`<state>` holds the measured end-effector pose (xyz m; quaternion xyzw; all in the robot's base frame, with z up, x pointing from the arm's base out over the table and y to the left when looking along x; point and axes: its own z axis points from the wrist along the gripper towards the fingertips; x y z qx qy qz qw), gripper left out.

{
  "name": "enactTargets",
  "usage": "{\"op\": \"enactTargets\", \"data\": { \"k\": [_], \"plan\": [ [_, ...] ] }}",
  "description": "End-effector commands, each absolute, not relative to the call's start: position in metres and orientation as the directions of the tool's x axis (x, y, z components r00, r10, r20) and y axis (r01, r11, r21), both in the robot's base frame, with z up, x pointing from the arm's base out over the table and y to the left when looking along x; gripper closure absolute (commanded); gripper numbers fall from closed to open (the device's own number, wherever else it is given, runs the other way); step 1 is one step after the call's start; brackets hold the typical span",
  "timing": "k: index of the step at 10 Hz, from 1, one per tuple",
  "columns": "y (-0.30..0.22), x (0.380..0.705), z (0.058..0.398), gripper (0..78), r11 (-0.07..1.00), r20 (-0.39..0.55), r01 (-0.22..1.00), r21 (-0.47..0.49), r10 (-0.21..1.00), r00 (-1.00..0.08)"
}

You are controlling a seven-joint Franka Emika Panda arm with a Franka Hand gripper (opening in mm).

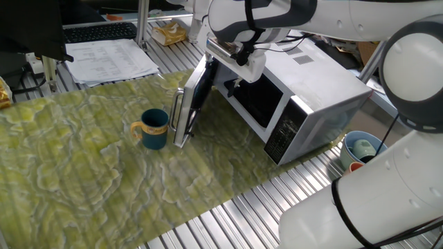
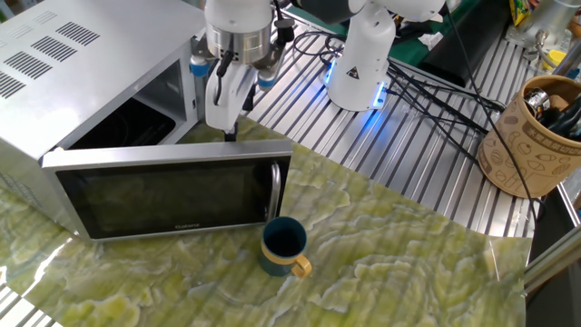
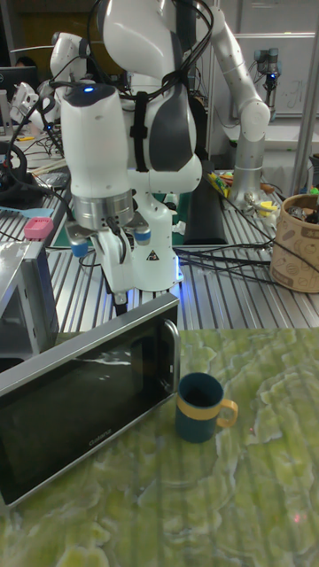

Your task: Put the bowl into the microwave

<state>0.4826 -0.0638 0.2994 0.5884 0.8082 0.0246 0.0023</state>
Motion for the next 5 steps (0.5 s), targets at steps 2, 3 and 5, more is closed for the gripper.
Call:
{"op": "enactTargets", "data": {
  "k": [2, 3, 5],
  "plan": [
    [-0.0609, 0.4834, 0.2986, 0.2, 0.302, 0.027, 0.952, 0.050, 0.952, -0.303],
    [-0.0608, 0.4834, 0.2986, 0.2, 0.304, 0.024, 0.951, 0.048, 0.952, -0.306],
    [-0.0610, 0.4834, 0.2985, 0.2, 0.308, 0.005, 0.951, 0.033, 0.951, -0.308]
  ]
}}
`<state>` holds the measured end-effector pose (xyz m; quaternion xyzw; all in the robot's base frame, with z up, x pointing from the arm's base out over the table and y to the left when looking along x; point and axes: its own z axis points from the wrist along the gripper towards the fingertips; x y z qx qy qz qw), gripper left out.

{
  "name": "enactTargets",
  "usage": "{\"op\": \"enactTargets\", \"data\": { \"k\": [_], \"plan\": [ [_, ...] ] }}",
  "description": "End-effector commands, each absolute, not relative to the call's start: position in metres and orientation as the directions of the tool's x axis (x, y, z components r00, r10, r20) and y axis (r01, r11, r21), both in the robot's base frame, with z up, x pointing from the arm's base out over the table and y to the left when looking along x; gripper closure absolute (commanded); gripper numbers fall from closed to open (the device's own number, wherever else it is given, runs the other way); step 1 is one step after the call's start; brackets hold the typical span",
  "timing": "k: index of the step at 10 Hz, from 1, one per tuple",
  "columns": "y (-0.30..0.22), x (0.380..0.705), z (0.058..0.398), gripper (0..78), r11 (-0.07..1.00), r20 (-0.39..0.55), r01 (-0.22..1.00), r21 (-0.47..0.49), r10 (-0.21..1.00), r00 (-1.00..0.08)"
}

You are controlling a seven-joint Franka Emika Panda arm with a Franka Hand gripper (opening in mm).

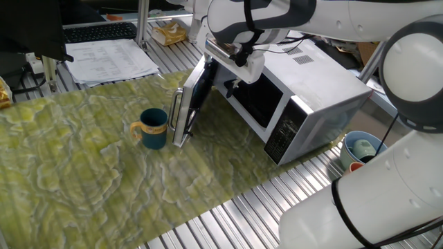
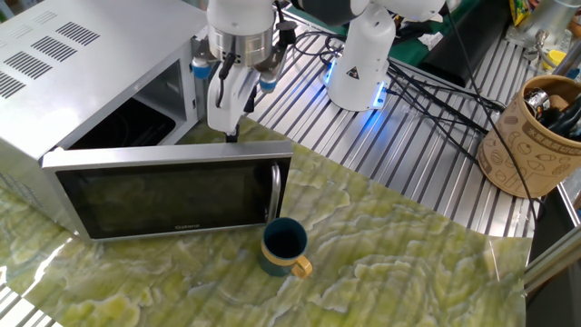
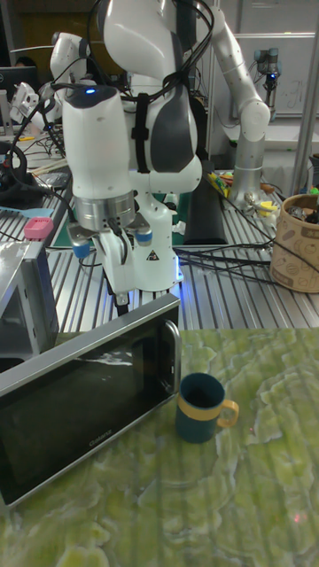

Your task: Put the bowl into the microwave

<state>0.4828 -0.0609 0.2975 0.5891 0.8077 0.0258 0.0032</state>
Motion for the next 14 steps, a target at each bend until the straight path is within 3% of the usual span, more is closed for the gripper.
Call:
{"op": "enactTargets", "data": {
  "k": [1, 10, 14],
  "plan": [
    [-0.0610, 0.4834, 0.2985, 0.2, 0.309, 0.000, 0.951, 0.027, 0.951, -0.309],
    [-0.0609, 0.4833, 0.2984, 0.2, 0.346, -0.036, 0.936, -0.063, 0.937, -0.349],
    [-0.0609, 0.4833, 0.2984, 0.2, 0.378, -0.023, 0.924, -0.061, 0.925, -0.380]
  ]
}}
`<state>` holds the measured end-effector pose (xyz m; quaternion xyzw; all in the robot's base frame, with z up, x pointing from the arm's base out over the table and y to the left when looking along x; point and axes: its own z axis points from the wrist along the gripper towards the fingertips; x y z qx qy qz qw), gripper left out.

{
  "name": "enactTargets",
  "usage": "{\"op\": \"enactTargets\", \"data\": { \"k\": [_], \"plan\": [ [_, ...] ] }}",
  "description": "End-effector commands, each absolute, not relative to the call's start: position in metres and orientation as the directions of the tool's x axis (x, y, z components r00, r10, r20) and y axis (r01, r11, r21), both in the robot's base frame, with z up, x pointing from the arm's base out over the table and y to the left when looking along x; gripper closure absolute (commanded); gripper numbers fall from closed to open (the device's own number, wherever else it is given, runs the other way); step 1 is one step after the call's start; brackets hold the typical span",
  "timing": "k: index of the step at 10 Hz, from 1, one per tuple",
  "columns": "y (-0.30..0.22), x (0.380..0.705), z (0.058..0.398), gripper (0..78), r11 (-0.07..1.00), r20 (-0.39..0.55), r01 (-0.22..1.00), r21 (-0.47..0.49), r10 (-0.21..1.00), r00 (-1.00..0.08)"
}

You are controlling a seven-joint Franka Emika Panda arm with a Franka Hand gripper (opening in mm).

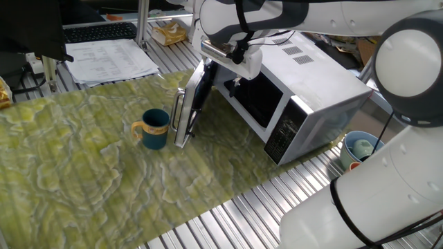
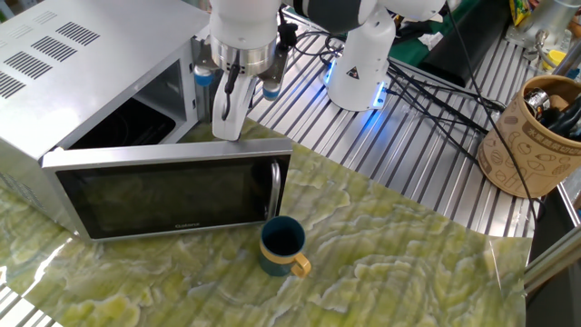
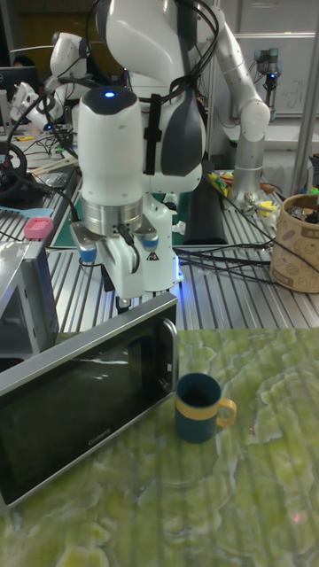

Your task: Put the bowl into the microwave

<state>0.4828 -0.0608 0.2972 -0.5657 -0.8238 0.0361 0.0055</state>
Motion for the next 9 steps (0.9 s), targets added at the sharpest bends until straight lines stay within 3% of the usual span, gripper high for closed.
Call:
{"op": "enactTargets", "data": {
  "k": [1, 3, 4, 9],
  "plan": [
    [-0.0609, 0.4833, 0.2984, 0.2, 0.387, -0.020, 0.920, -0.059, 0.921, -0.388],
    [-0.0609, 0.4833, 0.2984, 0.2, 0.415, -0.014, 0.908, -0.058, 0.909, -0.416],
    [-0.0609, 0.4833, 0.2984, 76.4, 0.433, -0.011, 0.899, -0.058, 0.901, -0.434],
    [-0.0609, 0.4833, 0.2984, 76.4, 0.433, -0.011, 0.899, -0.058, 0.901, -0.434]
  ]
}}
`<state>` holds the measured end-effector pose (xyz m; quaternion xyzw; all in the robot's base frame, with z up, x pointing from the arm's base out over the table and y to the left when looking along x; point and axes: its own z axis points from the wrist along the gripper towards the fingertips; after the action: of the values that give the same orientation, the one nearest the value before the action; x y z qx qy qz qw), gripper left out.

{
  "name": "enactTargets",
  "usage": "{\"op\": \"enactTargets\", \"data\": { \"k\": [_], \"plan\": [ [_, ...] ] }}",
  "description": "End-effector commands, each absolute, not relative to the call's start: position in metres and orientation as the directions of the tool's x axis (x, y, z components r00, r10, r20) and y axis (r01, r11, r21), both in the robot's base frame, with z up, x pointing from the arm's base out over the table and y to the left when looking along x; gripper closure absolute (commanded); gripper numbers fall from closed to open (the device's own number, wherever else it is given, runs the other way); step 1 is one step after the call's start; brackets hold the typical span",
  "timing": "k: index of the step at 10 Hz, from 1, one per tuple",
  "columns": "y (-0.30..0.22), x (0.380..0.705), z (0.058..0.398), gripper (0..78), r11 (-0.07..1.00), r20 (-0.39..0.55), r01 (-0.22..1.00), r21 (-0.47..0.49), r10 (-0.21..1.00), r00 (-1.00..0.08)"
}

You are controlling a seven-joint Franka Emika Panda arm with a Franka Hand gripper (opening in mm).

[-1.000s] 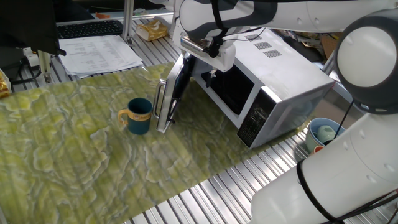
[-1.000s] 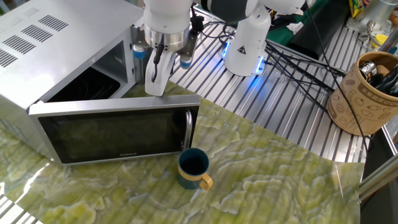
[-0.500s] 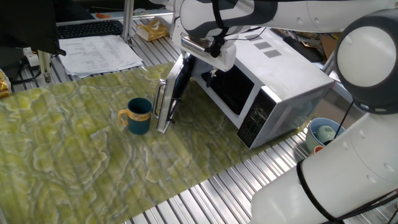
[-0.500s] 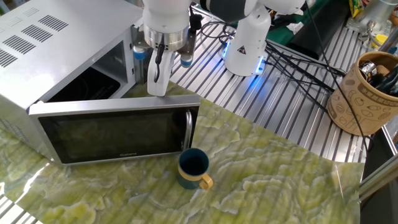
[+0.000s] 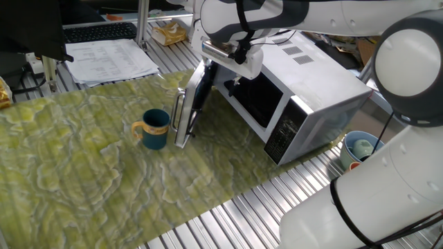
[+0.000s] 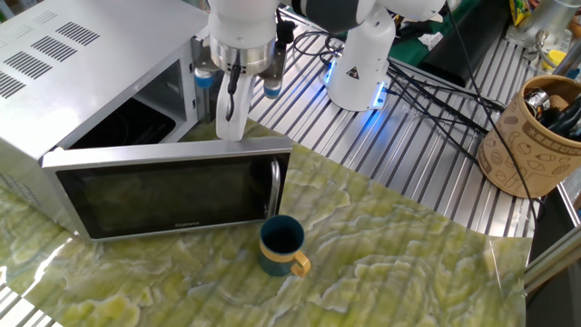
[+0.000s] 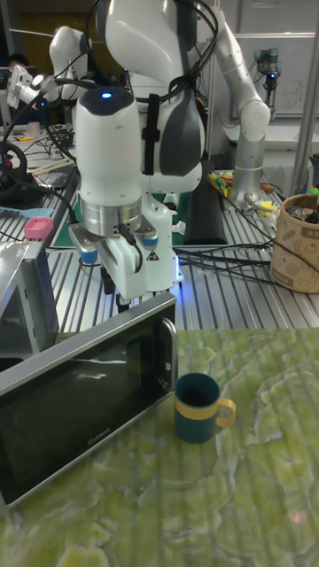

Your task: Put the bowl into the microwave

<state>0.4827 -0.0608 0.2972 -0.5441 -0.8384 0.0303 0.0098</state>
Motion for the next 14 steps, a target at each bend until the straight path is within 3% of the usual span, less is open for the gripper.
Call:
{"op": "enactTargets", "data": {
  "k": [1, 10, 11, 14],
  "plan": [
    [-0.061, 0.483, 0.298, 76.4, 0.433, -0.011, 0.899, -0.058, 0.901, -0.434],
    [-0.061, 0.483, 0.298, 76.4, 0.433, -0.011, 0.899, -0.058, 0.901, -0.434],
    [-0.061, 0.483, 0.299, 76.4, 0.579, 0.023, 0.811, -0.079, 0.815, -0.580],
    [-0.060, 0.481, 0.309, 76.4, 0.675, 0.055, 0.736, -0.059, 0.738, -0.672]
  ]
}}
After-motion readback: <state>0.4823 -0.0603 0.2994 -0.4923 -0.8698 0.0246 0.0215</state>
